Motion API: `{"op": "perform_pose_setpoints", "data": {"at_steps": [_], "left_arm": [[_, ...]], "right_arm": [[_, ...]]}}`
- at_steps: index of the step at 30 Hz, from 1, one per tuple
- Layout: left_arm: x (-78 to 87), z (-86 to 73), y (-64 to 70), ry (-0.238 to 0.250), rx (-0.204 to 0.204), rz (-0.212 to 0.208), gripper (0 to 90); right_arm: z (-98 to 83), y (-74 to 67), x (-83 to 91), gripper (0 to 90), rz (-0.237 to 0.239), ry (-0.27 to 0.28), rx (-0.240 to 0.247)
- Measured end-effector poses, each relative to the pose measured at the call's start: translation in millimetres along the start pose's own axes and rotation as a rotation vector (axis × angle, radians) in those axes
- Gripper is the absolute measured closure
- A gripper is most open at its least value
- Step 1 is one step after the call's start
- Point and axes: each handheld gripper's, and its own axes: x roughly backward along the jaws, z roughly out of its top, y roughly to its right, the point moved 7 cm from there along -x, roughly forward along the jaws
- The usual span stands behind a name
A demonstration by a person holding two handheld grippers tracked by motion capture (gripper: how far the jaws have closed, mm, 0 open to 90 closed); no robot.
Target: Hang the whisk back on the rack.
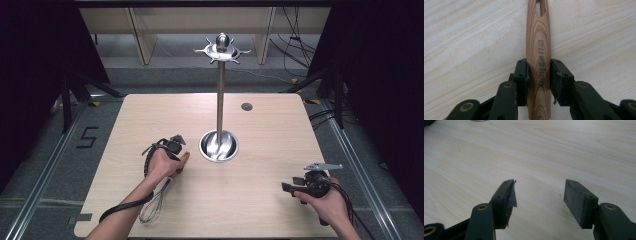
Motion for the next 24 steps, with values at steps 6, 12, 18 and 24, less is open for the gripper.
{"op": "perform_pose_setpoints", "data": {"at_steps": [6,12,18,24], "left_arm": [[3.3,0.6,-0.9,0.019,-0.025,-0.023,67.8],[10.2,3.2,-4.2,0.104,-0.048,-0.031,67.9],[20.7,2.8,-9.1,0.178,-0.069,-0.043,67.9],[31.9,-1.6,-9.2,0.240,-0.063,-0.078,68.0]], "right_arm": [[0.3,-0.1,0.2,42.6,0.000,0.003,0.000],[-0.6,-2.6,5.3,42.6,0.024,-0.048,-0.017],[-0.1,0.3,6.6,42.6,-0.007,-0.054,0.007],[1.4,0.7,6.3,42.7,-0.002,-0.035,0.029]]}}
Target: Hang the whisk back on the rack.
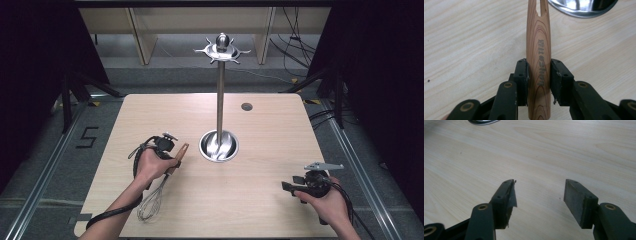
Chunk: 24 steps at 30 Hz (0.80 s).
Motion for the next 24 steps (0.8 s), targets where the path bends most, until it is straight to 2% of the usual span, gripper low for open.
{"op": "perform_pose_setpoints", "data": {"at_steps": [1,3,6,7,9,10,11,12,14,15,16,17,19,21,22,24], "left_arm": [[1.0,-0.3,0.0,0.013,-0.010,-0.010,68.0],[4.4,-2.0,1.0,0.029,0.000,-0.019,68.0],[9.3,-2.0,0.8,0.061,-0.008,-0.026,68.0],[11.3,-1.8,0.8,0.068,-0.010,-0.030,68.0],[15.0,-1.3,1.7,0.090,-0.014,-0.041,68.0],[17.1,-0.8,1.7,0.114,-0.015,-0.033,68.1],[19.2,-1.2,1.9,0.115,-0.021,-0.043,68.0],[21.2,-1.2,2.4,0.128,-0.018,-0.047,68.0],[24.5,-0.9,3.2,0.162,-0.019,-0.052,68.1],[26.9,-0.9,3.8,0.178,-0.022,-0.058,68.0],[28.8,-0.3,4.5,0.203,-0.032,-0.070,68.0],[30.8,0.0,5.7,0.231,-0.023,-0.077,68.0],[35.9,-1.5,5.1,0.241,-0.043,-0.085,68.0],[40.3,-2.7,6.9,0.265,-0.044,-0.092,68.0],[40.3,-2.7,6.9,0.265,-0.044,-0.092,68.0],[46.3,-3.2,7.4,0.302,-0.058,-0.097,68.0]], "right_arm": [[0.0,-0.8,0.0,42.7,0.002,0.001,-0.007],[0.6,-0.2,-0.4,42.7,0.003,0.009,0.004],[0.8,-0.3,-0.4,42.7,0.001,0.009,0.006],[1.6,2.0,-0.5,42.6,-0.009,0.016,0.032],[0.3,-0.6,-0.2,42.6,-0.009,0.008,0.000],[0.4,-0.4,-0.2,42.6,-0.009,0.008,0.004],[0.8,-0.7,-0.6,42.6,-0.006,0.014,0.001],[1.4,-1.8,-2.0,42.6,0.013,0.025,-0.003],[1.0,-0.2,-0.4,42.6,-0.002,0.012,0.007],[1.7,2.2,-0.3,42.6,-0.011,0.018,0.034],[1.7,2.2,-0.3,42.6,-0.011,0.018,0.033],[1.8,2.1,-0.3,42.7,-0.012,0.018,0.033],[1.9,2.3,-0.3,42.7,-0.014,0.019,0.033],[2.1,2.4,-0.2,42.7,-0.015,0.022,0.033],[1.5,-0.2,0.0,42.7,-0.006,0.017,0.004],[2.0,0.5,0.8,42.7,-0.012,0.022,0.011]]}}
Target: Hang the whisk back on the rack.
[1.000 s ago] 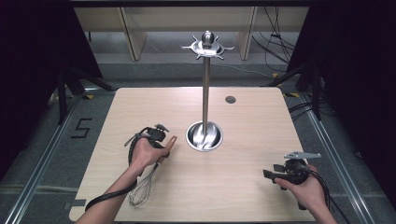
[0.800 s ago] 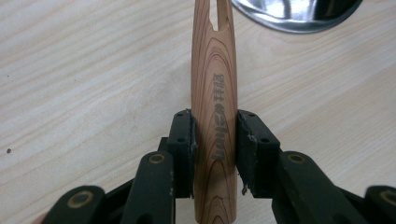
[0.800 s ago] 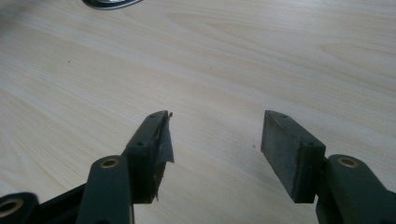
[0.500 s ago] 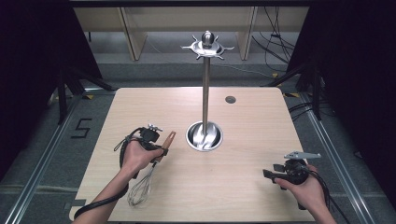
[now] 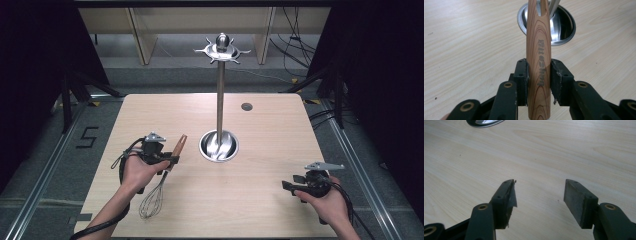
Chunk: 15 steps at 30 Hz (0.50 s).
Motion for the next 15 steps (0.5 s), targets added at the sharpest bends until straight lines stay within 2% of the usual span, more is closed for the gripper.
{"op": "perform_pose_setpoints", "data": {"at_steps": [1,2,4,8,11,12,13,15], "left_arm": [[0.0,0.0,0.0,0.000,0.000,0.000,68.1],[5.1,0.1,0.2,0.004,-0.021,-0.011,68.0],[8.5,1.2,1.9,0.023,-0.014,-0.023,68.1],[13.1,4.7,3.3,0.098,-0.002,-0.021,68.1],[17.2,6.5,3.0,0.136,-0.003,-0.028,68.1],[17.8,8.7,4.2,0.165,0.014,-0.028,68.1],[19.9,8.3,3.3,0.162,0.006,-0.029,68.1],[21.8,11.9,4.3,0.202,0.011,-0.030,68.1]], "right_arm": [[0.0,0.0,0.0,42.7,0.000,0.000,0.000],[0.1,-0.3,0.2,42.7,-0.001,-0.001,-0.003],[0.1,-0.3,-0.1,42.7,-0.006,0.000,-0.006],[0.1,-1.2,-0.1,42.8,0.002,-0.001,-0.007],[0.3,-1.3,-0.2,42.8,0.005,0.002,-0.011],[0.4,-1.1,-0.2,42.8,0.004,0.003,-0.011],[0.4,-1.1,-0.2,42.8,0.004,0.003,-0.012],[0.5,-1.1,-0.2,42.8,0.004,0.004,-0.011]]}}
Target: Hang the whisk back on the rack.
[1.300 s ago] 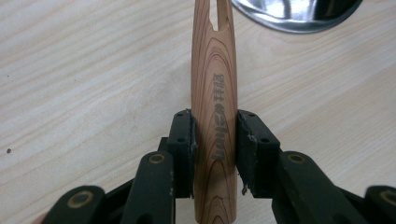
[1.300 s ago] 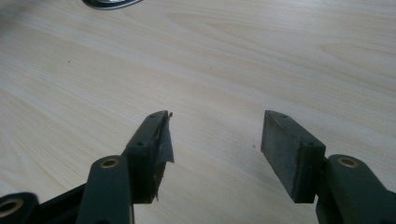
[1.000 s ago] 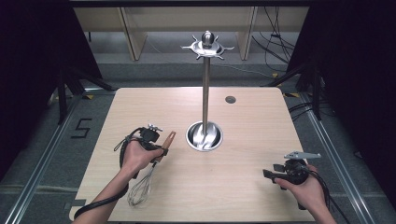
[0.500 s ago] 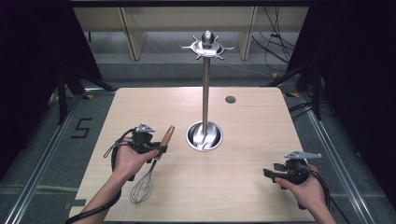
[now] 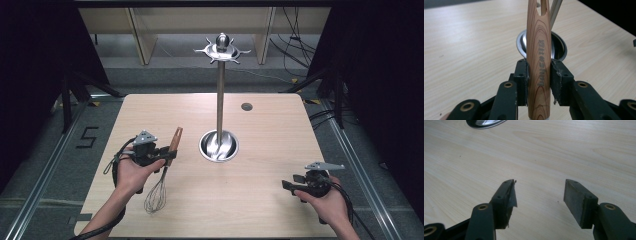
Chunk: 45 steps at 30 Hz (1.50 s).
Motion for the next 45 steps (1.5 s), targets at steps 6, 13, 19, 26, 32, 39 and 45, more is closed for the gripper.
{"op": "perform_pose_setpoints", "data": {"at_steps": [6,13,19,26,32,39,45], "left_arm": [[3.9,8.1,3.6,0.059,0.001,-0.004,68.2],[6.6,19.4,10.1,0.099,-0.033,-0.018,68.2],[8.5,30.9,18.5,0.156,-0.044,-0.026,68.2],[11.5,44.9,29.8,0.194,-0.065,-0.040,68.2],[12.6,53.3,34.9,0.211,-0.073,-0.046,68.2],[11.8,62.4,42.6,0.243,-0.082,-0.055,68.2],[14.0,70.2,47.0,0.261,-0.089,-0.051,68.2]], "right_arm": [[0.4,0.4,0.2,42.9,-0.003,0.003,0.003],[1.0,0.5,0.6,43.0,-0.006,0.008,0.002],[1.1,1.0,0.6,42.9,-0.004,0.011,0.005],[2.0,2.2,0.7,42.9,-0.012,0.020,0.017],[2.4,1.5,0.3,43.0,-0.003,0.027,0.003],[3.5,2.4,1.4,43.0,-0.014,0.034,0.019],[4.7,4.2,2.7,43.1,-0.028,0.041,0.048]]}}
